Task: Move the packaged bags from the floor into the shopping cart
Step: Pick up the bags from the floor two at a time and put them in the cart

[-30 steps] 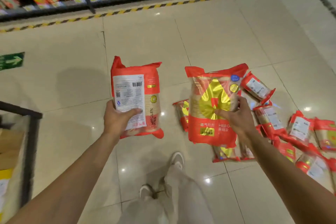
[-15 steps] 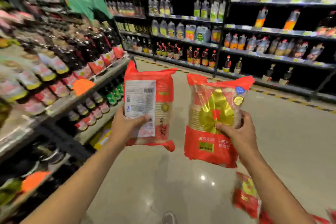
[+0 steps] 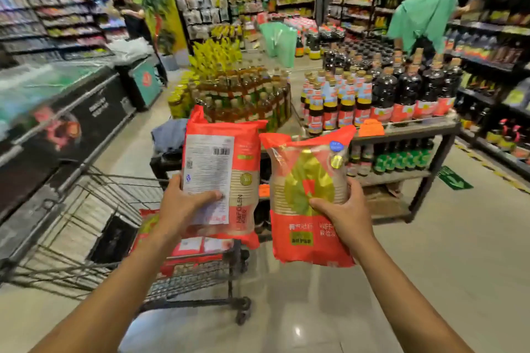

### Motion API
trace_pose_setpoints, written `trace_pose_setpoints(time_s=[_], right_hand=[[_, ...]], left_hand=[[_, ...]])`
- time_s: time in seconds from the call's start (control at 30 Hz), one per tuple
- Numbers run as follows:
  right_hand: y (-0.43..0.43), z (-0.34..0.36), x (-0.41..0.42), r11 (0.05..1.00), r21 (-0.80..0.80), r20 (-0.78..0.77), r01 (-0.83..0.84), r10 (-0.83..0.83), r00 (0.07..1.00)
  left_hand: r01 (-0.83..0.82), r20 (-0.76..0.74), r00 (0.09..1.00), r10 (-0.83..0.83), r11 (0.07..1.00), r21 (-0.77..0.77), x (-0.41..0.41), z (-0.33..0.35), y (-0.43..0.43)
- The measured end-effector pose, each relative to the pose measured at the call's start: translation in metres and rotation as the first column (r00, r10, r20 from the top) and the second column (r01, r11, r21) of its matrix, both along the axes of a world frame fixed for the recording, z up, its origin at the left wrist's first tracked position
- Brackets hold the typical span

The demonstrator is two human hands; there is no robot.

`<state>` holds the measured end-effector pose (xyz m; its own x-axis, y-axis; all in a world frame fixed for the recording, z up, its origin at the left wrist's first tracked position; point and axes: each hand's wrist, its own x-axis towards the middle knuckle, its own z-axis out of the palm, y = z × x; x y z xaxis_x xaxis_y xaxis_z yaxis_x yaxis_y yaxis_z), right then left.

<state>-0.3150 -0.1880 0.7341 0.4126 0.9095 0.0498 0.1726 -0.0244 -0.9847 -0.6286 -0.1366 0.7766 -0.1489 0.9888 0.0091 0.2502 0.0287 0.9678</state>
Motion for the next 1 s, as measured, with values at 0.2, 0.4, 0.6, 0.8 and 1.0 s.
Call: trace_pose_setpoints(time_s=[0.2,0.4,0.6,0.8,1.0], right_hand=[[0.058,0.004,-0.205,0.978,0.000,0.038,-0.211,0.210,0.977],[0.105,0.001,-0.364,0.958,-0.021,-0.011,-0.285,0.285,0.958],[0.152,-0.015,-0.418,0.953,-0.078,0.008,-0.292,0.294,0.956],[0.238,-0.074,-0.407,0.948,-0.212,-0.091,-0.237,0.222,0.971],[0.338,-0.153,-0.391,0.906,-0.388,-0.111,-0.169,0.136,0.984]], left_hand=[[-0.229,0.044,0.972,0.230,0.973,-0.026,-0.210,-0.014,-0.014],[-0.356,0.060,0.932,0.359,0.933,-0.048,-0.354,-0.019,0.002],[-0.334,0.054,0.939,0.340,0.937,-0.098,-0.411,-0.045,0.055],[-0.291,0.090,0.943,0.322,0.923,-0.253,-0.417,-0.091,0.139],[-0.190,0.081,0.966,0.245,0.886,-0.422,-0.394,-0.166,0.245]])
